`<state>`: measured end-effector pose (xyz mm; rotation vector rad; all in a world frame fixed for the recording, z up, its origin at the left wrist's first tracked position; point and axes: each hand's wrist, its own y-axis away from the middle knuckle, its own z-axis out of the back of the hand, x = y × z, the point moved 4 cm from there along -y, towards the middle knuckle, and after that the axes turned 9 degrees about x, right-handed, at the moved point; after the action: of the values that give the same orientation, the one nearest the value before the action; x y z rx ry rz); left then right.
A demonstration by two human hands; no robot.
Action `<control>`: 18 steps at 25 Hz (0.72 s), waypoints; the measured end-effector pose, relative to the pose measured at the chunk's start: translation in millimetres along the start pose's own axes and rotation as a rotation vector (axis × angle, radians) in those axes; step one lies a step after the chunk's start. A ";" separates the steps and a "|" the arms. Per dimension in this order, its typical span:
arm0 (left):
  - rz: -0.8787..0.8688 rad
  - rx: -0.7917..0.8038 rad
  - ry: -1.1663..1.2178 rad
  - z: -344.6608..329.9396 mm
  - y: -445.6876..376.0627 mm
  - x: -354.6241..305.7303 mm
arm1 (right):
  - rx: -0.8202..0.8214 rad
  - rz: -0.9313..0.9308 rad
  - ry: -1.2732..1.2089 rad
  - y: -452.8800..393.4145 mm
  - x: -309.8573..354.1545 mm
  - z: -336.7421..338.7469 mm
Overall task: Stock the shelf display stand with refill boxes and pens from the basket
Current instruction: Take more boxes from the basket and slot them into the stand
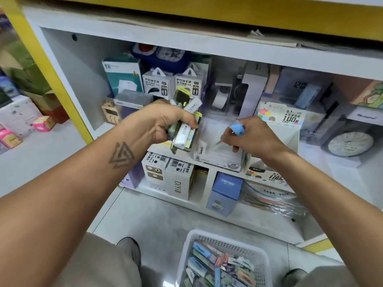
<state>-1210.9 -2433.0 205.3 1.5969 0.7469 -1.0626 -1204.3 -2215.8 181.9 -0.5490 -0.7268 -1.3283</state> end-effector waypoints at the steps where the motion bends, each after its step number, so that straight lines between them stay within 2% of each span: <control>1: 0.002 -0.003 0.000 -0.5 -0.2 0.1 | 0.007 -0.004 0.066 -1.0 0.3 -2.1; 6: 0.010 -0.018 -0.013 -0.7 0.7 1.1 | -0.031 0.068 0.305 -7.1 3.1 -8.1; 18: 0.024 -0.041 -0.017 7.7 -3.0 6.4 | -0.139 0.275 0.327 -22.1 12.1 -34.3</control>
<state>-1212.9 -2439.9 197.7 1.5563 0.7321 -1.0358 -1219.6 -2252.6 167.0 -0.5060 -0.2799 -1.1779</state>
